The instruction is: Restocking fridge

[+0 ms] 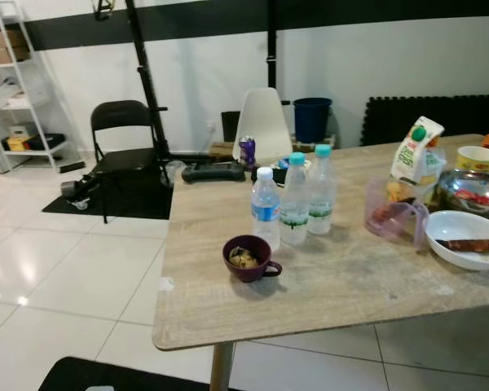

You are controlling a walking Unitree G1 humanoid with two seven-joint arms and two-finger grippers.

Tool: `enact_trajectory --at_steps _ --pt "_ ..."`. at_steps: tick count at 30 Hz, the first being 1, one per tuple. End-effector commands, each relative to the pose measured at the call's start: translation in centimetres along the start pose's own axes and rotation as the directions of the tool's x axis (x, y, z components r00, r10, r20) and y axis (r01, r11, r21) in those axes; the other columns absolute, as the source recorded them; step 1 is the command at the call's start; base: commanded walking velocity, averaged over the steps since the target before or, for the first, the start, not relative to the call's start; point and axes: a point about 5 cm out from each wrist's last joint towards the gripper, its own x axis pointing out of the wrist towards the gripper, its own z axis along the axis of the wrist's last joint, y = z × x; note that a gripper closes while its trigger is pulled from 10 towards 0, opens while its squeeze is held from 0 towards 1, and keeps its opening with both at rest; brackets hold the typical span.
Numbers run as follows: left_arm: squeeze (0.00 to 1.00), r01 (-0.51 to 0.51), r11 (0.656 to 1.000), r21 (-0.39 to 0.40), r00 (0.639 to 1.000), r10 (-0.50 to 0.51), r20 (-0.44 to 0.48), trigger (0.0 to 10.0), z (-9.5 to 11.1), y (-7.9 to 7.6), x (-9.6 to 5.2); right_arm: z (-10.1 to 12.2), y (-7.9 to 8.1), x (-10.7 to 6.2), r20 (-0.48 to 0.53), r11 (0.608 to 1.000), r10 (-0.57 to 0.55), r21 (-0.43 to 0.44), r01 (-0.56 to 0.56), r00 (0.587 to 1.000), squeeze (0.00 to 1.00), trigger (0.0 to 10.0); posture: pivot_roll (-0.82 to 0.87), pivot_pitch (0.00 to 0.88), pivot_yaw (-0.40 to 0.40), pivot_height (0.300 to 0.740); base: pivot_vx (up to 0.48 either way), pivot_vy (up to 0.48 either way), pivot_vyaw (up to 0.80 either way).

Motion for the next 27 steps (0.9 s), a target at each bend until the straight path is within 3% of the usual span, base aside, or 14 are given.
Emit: enact_trajectory --at_steps 1,3,13,17,18,19,20,21,22,23,25,26,27 --pt "0.00 -0.011 1.000 0.019 1.000 0.011 -0.015 10.0 -0.4 0.4 -0.1 -0.1 -0.2 -0.1 0.002 1.000 -0.005 -0.004 0.005 1.000 0.00 10.0 -0.02 0.052 0.105 0.717 0.000 -0.480 0.00" --pt "0.00 -0.037 0.999 -0.001 0.999 0.037 -0.011 10.0 -0.4 0.5 -0.1 -0.1 -0.3 -0.1 0.006 1.000 -0.004 -0.006 0.004 1.000 0.00 10.0 -0.02 0.050 0.104 0.717 0.000 0.000 0.00" --pt "0.00 -0.033 0.998 0.057 0.999 0.032 0.032 10.0 0.6 0.5 0.0 1.5 -2.0 -0.4 0.100 0.999 0.011 -0.054 -0.006 0.995 0.00 10.0 -0.03 0.042 0.105 0.717 0.000 0.000 0.00" --pt "0.00 -0.012 0.997 0.073 0.997 0.006 0.081 10.0 1.4 0.2 0.1 2.7 -1.8 -0.4 0.126 0.983 0.132 -0.147 -0.113 0.983 0.00 10.0 -0.03 0.042 0.105 0.717 0.000 0.000 0.00" --pt "0.00 -0.001 0.997 0.077 0.994 -0.007 0.107 10.0 1.8 0.0 0.1 3.4 -1.3 -0.5 0.137 0.963 0.216 -0.194 -0.188 0.967 0.00 10.0 -0.03 0.041 0.105 0.717 0.000 0.000 0.00" --pt "0.00 -0.001 0.997 0.077 0.994 -0.007 0.107 10.0 1.8 0.0 0.1 3.4 -1.3 -0.5 0.137 0.963 0.216 -0.194 -0.188 0.967 0.00 10.0 -0.03 0.041 0.105 0.717 0.000 0.000 0.00" --pt "0.00 0.009 0.997 0.081 0.991 -0.020 0.135 10.0 2.3 -0.1 0.1 4.2 -0.6 -0.6 0.142 0.918 0.338 -0.267 -0.292 0.930 0.00 10.0 -0.04 0.041 0.107 0.717 0.000 0.000 0.00" --pt "0.00 0.009 0.997 0.081 0.991 -0.020 0.135 10.0 2.3 -0.1 0.1 4.2 -0.6 -0.6 0.142 0.918 0.338 -0.267 -0.292 0.930 0.00 10.0 -0.04 0.041 0.107 0.717 0.000 0.000 0.00" --pt "0.00 0.016 0.997 0.080 0.986 -0.029 0.164 10.0 2.9 -0.1 0.1 5.1 0.2 -1.0 0.125 0.840 0.473 -0.362 -0.404 0.872 0.00 10.0 -0.04 0.042 0.108 0.717 0.000 0.000 0.00" --pt "0.00 0.018 0.997 0.080 0.981 -0.033 0.191 10.0 3.4 -0.1 0.1 6.2 1.1 -1.6 0.085 0.736 0.601 -0.446 -0.509 0.795 0.00 10.0 -0.04 0.042 0.108 0.717 0.000 0.000 0.00" --pt "0.00 0.013 0.997 0.072 0.975 -0.029 0.219 10.0 4.1 0.0 0.0 8.3 2.4 -3.2 0.015 0.571 0.751 -0.516 -0.639 0.660 0.00 10.0 -0.04 0.043 0.106 0.717 0.000 0.000 0.00" --pt "0.00 0.013 0.997 0.072 0.975 -0.029 0.219 10.0 4.1 0.0 0.0 8.3 2.4 -3.2 0.015 0.571 0.751 -0.516 -0.639 0.660 0.00 10.0 -0.04 0.043 0.106 0.717 0.000 0.000 0.00" --pt "0.00 0.011 0.998 0.069 0.974 -0.026 0.224 10.0 4.2 0.1 0.0 8.9 2.8 -3.9 -0.003 0.526 0.785 -0.524 -0.670 0.619 0.00 10.0 -0.04 0.043 0.106 0.717 0.000 0.000 0.00"
